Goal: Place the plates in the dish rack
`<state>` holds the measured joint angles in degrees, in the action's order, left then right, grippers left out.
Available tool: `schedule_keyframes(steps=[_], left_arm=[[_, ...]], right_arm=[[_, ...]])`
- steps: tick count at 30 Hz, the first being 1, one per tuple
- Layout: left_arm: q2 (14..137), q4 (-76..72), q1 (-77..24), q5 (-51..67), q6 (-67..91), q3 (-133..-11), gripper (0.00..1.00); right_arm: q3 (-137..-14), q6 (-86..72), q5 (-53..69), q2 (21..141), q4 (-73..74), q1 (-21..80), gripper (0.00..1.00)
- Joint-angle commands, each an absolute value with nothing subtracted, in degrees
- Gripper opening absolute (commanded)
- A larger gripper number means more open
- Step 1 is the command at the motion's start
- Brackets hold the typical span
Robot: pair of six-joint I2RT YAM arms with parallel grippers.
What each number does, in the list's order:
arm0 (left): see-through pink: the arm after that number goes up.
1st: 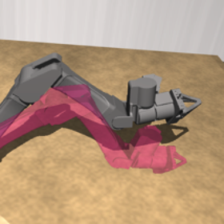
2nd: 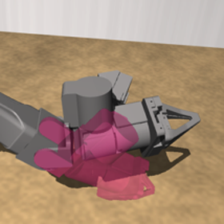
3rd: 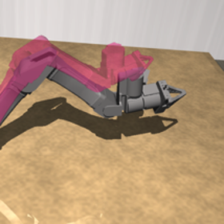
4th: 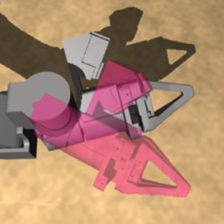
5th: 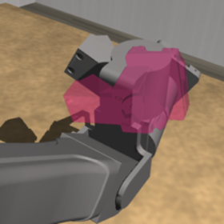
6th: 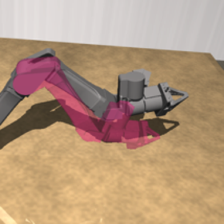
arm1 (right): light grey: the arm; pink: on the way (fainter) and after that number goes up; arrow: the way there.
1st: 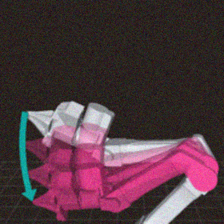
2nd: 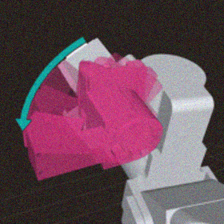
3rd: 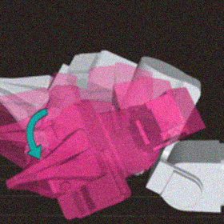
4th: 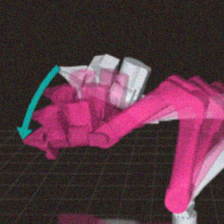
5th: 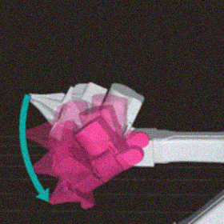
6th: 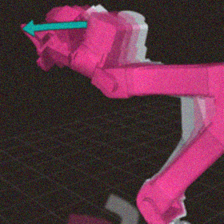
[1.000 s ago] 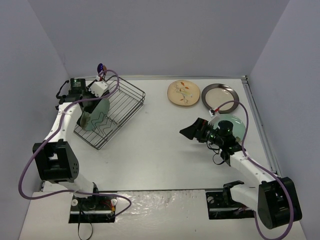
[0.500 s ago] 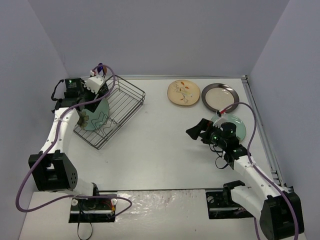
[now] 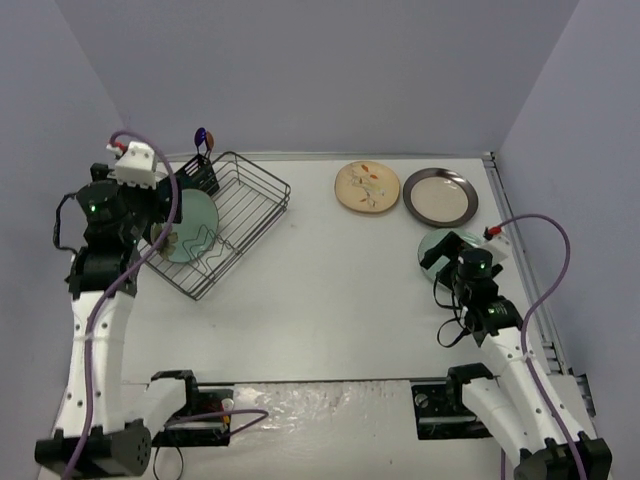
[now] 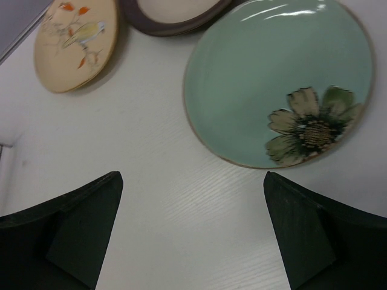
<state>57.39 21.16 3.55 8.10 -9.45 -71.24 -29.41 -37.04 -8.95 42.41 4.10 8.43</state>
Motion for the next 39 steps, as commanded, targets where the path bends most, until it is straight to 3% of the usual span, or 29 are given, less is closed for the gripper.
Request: schedule_keyframes(steps=[1,8,15,27,39], left_arm=[[51.0,19.4,2.1,9.4,3.1,-66.8,0.97],[45.9,18.6,-3.5,12.8,7.2,-54.8,0.97],[44.0,19.1,-5.5,11.0,8.0,-49.6,0.97],[43.4,19.4,-6.0,9.5,9.4,-48.5,0.97],[43.3,19.7,-5.7,8.5,9.0,-48.4,0.97]], right_arm=[[-31.7,-41.0,-22.5,43.9,10.4,4.4,1.0],[-26.2,-46.0,-14.1,47.0,6.0,-6.4,0.96],[-20.2,-49.1,-7.6,51.2,-2.6,-10.9,0.91],[-11.3,-52.3,11.4,65.7,-24.4,-24.1,0.89],[-12.5,-50.1,17.6,75.9,-28.5,-29.8,0.73]])
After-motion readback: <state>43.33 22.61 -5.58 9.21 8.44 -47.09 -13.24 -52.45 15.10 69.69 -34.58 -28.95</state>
